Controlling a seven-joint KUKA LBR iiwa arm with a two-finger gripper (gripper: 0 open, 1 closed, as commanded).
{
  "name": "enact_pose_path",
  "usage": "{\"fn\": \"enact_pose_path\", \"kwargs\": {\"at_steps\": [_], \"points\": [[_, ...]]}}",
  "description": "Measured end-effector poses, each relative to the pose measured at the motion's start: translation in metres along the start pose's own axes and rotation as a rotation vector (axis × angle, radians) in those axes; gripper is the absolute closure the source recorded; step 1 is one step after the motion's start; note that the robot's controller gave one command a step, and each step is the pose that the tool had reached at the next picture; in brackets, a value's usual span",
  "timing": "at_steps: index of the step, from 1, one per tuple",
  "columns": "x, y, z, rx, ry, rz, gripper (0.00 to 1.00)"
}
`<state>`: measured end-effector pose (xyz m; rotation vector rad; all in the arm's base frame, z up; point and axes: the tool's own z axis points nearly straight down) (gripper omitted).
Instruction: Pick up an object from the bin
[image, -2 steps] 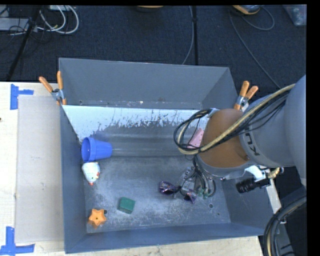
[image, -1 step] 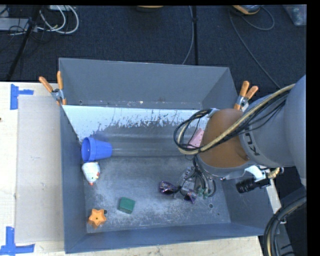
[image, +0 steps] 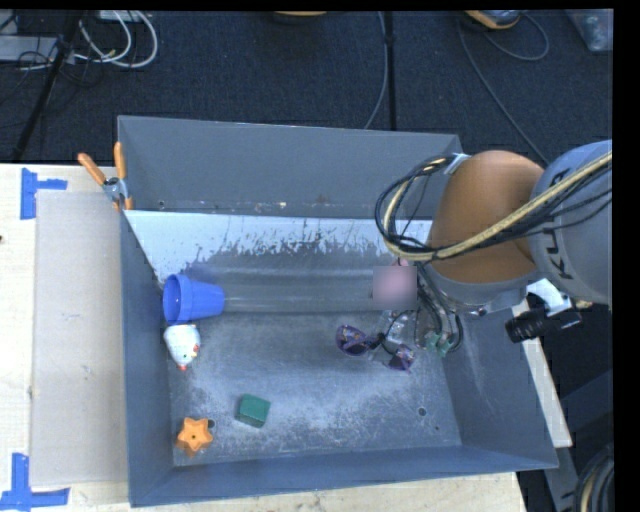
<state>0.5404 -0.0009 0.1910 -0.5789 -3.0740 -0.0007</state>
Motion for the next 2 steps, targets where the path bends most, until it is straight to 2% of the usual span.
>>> {"fn": "enact_pose_path", "kwargs": {"at_steps": [1,2], "points": [[0.000,0.000,0.000,0.000,0.000,0.000,1.00],[-0.002,-0.004,-0.046,0.002,0.006,-0.033,1.00]]}}
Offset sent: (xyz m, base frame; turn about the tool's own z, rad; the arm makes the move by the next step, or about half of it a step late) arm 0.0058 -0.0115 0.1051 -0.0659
